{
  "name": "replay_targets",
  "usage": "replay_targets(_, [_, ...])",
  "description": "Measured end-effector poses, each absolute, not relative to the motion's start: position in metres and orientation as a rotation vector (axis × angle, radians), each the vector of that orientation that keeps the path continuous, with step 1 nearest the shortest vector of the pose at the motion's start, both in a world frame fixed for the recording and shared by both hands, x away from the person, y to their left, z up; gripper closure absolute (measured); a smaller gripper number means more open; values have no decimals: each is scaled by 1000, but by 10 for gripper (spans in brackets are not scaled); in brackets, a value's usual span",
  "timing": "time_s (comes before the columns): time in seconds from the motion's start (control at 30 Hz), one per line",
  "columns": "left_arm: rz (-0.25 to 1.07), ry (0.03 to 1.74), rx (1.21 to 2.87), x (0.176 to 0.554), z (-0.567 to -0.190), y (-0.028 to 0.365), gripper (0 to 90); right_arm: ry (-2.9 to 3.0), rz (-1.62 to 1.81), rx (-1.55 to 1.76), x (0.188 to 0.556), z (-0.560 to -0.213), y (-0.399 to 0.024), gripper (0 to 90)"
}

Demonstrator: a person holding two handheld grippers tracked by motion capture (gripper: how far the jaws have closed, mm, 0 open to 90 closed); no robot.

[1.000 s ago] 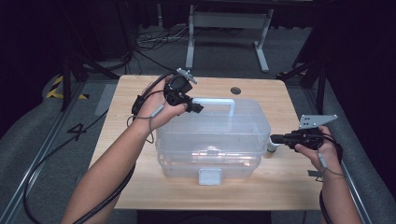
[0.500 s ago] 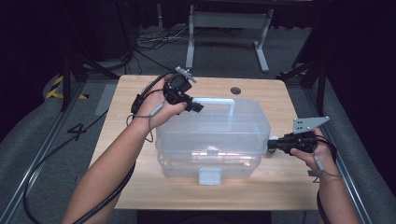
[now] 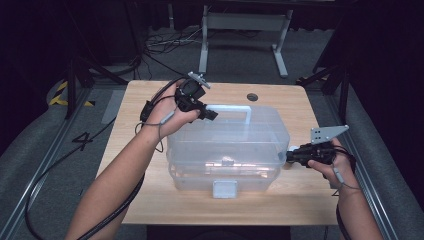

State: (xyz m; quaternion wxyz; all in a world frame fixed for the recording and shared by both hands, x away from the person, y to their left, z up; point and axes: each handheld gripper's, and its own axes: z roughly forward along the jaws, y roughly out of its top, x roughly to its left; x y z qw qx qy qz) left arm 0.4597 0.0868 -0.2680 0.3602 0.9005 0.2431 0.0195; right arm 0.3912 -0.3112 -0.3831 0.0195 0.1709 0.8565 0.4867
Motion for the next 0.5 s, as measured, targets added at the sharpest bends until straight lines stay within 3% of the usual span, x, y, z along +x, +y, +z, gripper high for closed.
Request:
replay_targets(0.23, [74, 609, 2294, 456, -263, 92, 645, 2672, 1502, 533, 392, -384, -310, 900])
replay_targets(0.5, [134, 573, 2256, 443, -248, 104, 666, 2680, 1509, 542, 392, -384, -309, 900])
